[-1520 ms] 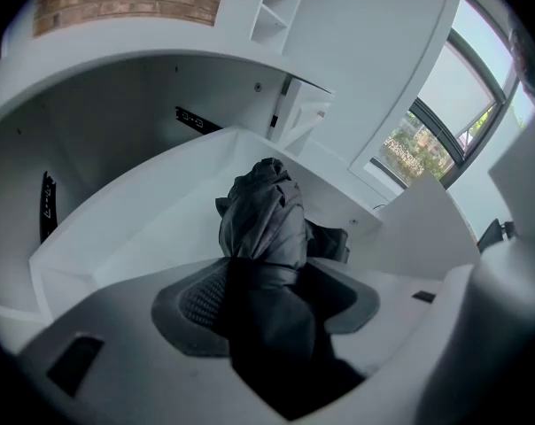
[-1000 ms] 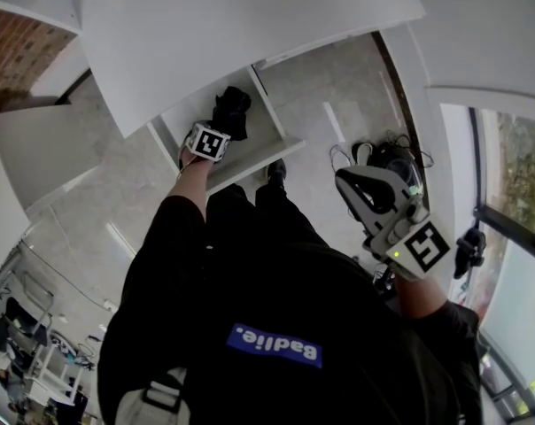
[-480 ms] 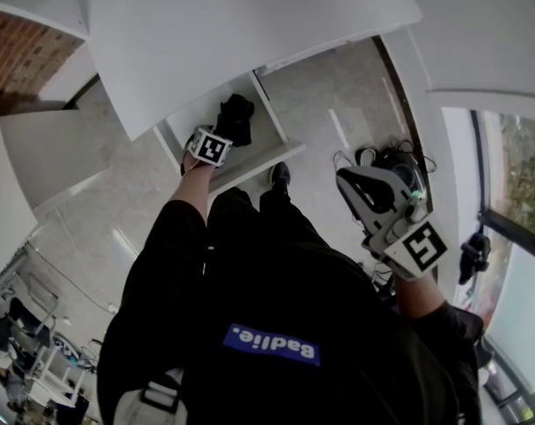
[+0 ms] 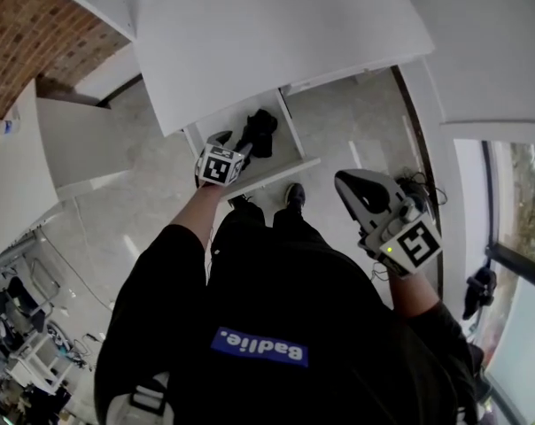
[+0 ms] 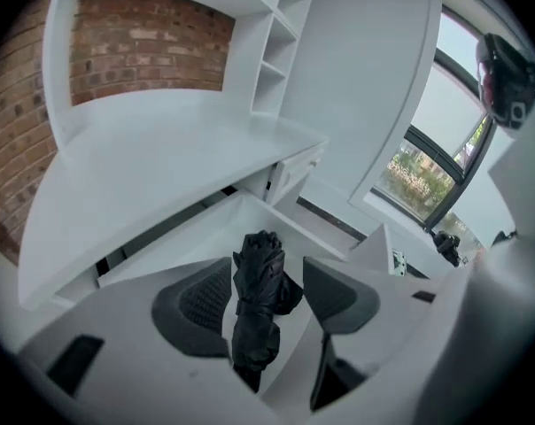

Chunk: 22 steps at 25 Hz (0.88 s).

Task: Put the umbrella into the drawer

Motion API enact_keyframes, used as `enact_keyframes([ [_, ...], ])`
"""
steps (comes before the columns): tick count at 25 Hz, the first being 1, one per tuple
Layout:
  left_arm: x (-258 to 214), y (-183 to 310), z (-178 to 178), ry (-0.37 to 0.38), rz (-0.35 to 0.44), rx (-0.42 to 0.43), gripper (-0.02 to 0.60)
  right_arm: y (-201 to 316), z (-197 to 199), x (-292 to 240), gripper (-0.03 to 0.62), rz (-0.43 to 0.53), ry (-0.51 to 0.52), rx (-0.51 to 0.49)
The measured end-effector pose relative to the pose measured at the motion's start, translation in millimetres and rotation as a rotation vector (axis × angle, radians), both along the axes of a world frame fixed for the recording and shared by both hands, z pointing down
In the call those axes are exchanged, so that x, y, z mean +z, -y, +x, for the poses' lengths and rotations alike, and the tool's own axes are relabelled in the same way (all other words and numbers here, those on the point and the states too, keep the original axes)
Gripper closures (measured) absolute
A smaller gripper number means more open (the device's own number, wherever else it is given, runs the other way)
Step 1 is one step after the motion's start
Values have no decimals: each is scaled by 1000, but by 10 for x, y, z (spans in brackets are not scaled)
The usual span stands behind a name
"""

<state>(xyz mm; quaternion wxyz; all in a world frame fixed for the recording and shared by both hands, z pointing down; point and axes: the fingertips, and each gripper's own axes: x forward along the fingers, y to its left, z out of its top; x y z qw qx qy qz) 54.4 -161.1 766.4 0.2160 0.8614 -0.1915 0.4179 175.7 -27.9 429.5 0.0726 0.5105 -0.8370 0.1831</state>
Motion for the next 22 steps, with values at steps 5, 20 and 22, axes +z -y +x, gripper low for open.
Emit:
enact_keyframes([
  [5, -530, -44, -48, -111, 36, -55, 333, 30, -84, -84, 563, 22, 24, -36],
  [20, -2225, -323, -289, -414, 228, -149, 448, 124, -444, -340, 564, 83, 32, -189],
  [22, -2391, -382, -286, -437, 244, -148, 465, 119, -483, -330, 565, 76, 38, -209],
])
